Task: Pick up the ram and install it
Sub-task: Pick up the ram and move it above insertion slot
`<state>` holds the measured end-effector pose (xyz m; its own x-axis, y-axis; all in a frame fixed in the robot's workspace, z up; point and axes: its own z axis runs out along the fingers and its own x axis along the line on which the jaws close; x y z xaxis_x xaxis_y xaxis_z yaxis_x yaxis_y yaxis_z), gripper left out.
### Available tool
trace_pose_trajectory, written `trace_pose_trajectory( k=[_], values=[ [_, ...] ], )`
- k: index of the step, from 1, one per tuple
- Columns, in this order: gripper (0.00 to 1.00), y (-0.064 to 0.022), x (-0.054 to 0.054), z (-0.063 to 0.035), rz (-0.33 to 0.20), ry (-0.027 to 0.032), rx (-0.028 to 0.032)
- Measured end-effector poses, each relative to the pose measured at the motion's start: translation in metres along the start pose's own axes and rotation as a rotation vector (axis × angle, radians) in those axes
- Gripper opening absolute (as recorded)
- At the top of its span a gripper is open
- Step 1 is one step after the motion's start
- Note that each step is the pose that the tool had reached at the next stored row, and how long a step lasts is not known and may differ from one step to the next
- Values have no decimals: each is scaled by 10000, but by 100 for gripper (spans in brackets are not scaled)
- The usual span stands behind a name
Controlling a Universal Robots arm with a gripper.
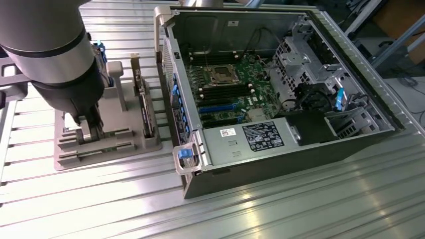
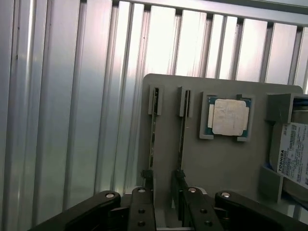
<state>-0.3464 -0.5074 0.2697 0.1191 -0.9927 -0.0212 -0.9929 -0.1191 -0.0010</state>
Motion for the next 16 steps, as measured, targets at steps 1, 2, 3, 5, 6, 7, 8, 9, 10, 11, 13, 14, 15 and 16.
trace_pose_trajectory(
  k=[1,2,3,5,6,7,8,9,10,11,13,14,15,16],
  values=[
    [30,2,16,35,0,-1,1],
    [30,4,33,82,0,-2,3],
    [30,7,40,117,1,-1,2],
    [30,6,42,172,0,-1,2],
    [30,6,43,196,0,0,1],
    [30,8,44,218,-1,0,1],
    [30,11,47,245,-2,-1,2],
    [30,13,49,261,-1,-1,2],
    [30,17,56,303,1,0,1],
    [30,18,61,336,0,-1,2],
    [30,33,84,403,-1,0,0],
    [30,44,102,429,-1,-1,1],
    [30,47,108,452,1,-2,3],
    [30,48,109,484,1,-1,1]
  ],
)
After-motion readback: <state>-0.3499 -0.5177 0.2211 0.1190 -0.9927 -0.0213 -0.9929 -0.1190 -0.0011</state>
